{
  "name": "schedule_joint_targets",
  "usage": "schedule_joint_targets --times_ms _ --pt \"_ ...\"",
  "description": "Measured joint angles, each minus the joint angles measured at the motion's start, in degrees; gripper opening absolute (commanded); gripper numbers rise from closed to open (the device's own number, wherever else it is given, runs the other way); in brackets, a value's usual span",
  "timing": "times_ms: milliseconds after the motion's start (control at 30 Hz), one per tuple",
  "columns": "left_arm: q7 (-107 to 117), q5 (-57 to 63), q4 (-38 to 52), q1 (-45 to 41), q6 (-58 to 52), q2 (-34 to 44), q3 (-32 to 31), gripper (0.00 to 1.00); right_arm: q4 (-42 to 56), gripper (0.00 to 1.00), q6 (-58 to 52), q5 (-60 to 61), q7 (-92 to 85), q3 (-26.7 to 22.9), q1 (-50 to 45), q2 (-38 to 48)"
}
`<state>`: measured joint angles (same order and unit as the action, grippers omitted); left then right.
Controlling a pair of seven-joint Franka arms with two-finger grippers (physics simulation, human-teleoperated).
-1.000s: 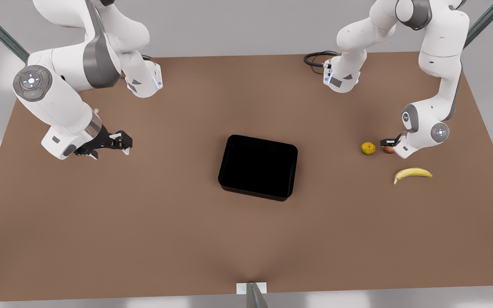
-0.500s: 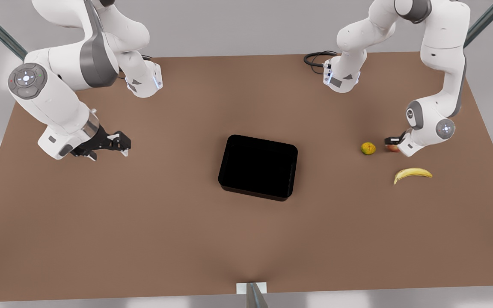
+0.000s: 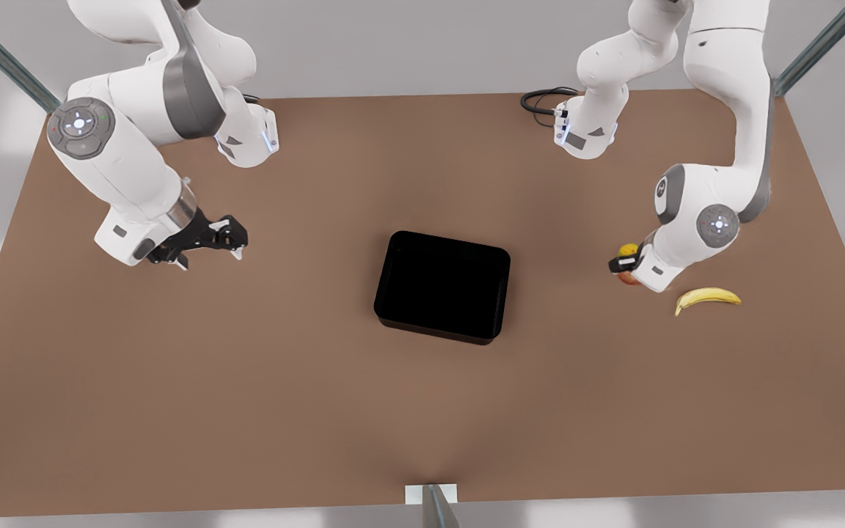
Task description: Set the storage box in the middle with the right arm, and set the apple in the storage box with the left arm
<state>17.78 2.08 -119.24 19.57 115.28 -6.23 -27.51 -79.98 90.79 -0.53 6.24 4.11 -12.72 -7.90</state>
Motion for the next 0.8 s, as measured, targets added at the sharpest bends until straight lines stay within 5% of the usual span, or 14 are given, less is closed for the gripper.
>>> schedule_joint_targets --times_ms 167,267,333,533,567,800 --pt "20.18 -1.69 16.45 -20.77 -5.44 -8.54 3.32 0.8 -0.36 1.0 0.0 0.01 0.0 0.02 -0.27 -0.02" --pt "22.69 -3.5 31.31 -53.44 -9.87 -17.45 33.9 0.8 -0.52 1.0 0.0 0.08 0.0 0.02 -0.29 -0.1" --pt "24.76 -7.05 35.37 -62.55 -9.8 -20.75 41.71 0.81 -0.7 1.0 -0.05 0.09 0.0 0.02 -0.26 -0.1" --pt "28.78 -14.53 36.01 -70.45 -9.37 -22.37 45.8 0.82 -0.86 1.0 -0.18 0.09 -0.08 0.02 -0.2 -0.28" --pt "28.81 -15.61 36.04 -71.86 -9.37 -22.88 47.39 1.0 -0.83 1.0 -0.18 0.09 -0.08 0.02 -0.23 -0.28" --pt "27.46 -18.55 35.57 -69.8 -10.18 -21.35 47.72 1.0 -0.74 1.0 -1.93 0.09 0.0 0.02 -0.13 -0.28"
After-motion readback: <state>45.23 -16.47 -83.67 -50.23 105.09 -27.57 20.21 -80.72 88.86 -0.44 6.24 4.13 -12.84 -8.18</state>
